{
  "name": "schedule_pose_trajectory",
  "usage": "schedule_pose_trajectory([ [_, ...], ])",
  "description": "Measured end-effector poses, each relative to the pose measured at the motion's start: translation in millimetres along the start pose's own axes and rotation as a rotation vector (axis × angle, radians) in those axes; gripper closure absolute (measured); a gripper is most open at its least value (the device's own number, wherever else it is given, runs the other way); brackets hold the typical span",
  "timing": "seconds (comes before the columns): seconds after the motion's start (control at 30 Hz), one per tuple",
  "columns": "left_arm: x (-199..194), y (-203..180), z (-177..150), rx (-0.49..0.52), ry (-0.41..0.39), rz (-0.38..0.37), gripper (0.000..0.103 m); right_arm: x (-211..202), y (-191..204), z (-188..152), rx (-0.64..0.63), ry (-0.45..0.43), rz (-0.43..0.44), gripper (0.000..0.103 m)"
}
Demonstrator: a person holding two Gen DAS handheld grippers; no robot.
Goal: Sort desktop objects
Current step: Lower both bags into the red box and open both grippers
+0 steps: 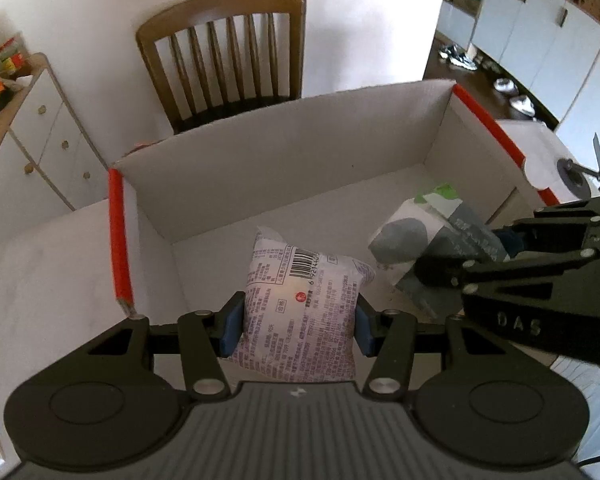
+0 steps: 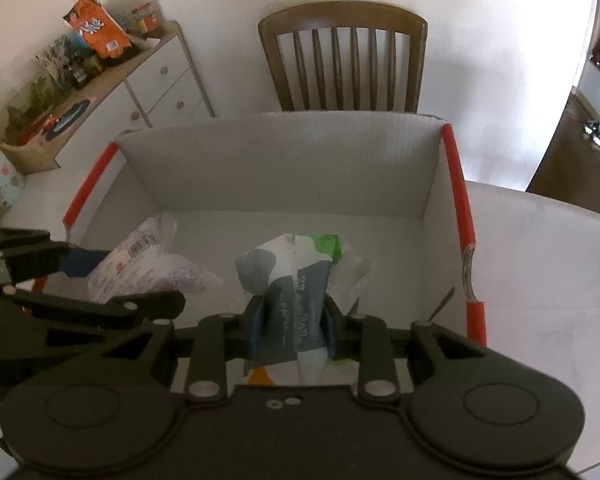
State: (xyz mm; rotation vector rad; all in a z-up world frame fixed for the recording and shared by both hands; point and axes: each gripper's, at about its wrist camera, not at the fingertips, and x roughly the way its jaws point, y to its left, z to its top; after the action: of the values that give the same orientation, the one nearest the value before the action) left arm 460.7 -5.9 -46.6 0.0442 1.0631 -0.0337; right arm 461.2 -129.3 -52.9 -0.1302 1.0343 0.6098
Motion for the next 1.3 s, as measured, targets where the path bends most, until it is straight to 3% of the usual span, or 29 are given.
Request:
schedule_pose_trajectory([
  [0.2,17,-5,3,0.04,0.069,-0.021,0.05,11,-1,-6,-0.003,0.042,-0.035,0.074],
  [0.6,27,0,-1,0.005,0.134,-0.032,0.049,16,-3,-11,0.014,0.068,-0.053,0.07],
  [0.9,11,6,-6,-0.033,0.11,-0.053,0.041,11,-4,-8,0.036,0.061,-0.057,0.063],
  [1.3,-36,-3,3,-0.04,0.022,-0.056,0.041,-22,3,-7,0.05,0.0,-0.045,0.061],
])
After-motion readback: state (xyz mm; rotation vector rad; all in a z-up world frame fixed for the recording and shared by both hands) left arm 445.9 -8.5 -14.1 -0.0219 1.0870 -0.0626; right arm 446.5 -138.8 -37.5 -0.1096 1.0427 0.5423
